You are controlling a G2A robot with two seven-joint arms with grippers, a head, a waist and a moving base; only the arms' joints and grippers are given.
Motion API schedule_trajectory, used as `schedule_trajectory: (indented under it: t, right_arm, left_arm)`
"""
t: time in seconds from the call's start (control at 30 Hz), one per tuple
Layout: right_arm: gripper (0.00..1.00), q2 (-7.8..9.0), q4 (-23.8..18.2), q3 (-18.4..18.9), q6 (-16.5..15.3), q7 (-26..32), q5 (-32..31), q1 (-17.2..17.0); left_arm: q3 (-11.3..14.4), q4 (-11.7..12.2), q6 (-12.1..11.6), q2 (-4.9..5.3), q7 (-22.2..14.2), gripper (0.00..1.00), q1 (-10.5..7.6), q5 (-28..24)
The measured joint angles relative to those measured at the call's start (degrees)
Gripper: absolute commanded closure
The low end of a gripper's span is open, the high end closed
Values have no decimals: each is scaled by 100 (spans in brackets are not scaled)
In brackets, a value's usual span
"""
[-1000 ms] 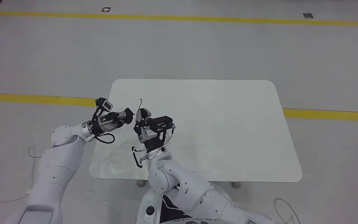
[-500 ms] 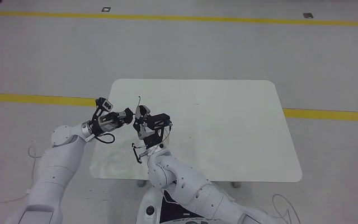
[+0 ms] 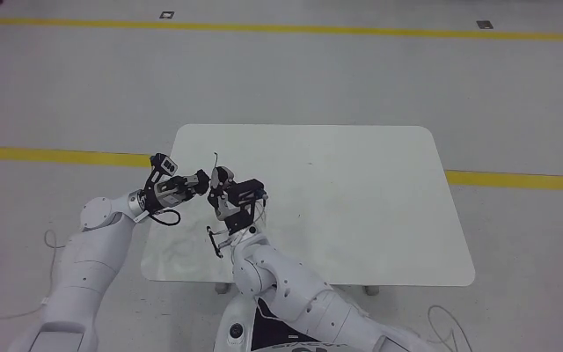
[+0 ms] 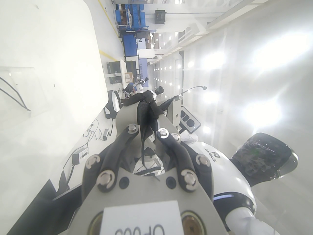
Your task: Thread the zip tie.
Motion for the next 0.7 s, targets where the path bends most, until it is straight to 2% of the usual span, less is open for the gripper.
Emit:
schedule_trajectory:
  t: [0.4, 0.7]
  right_arm:
    - [100, -80, 307, -58, 68, -100, 60, 168]
    - [100, -73, 296, -81, 53, -217, 93, 160]
  left_arm:
    - [0, 0, 0, 0, 0, 100, 0, 0]
    - [0, 0, 0, 0, 0, 100, 0, 0]
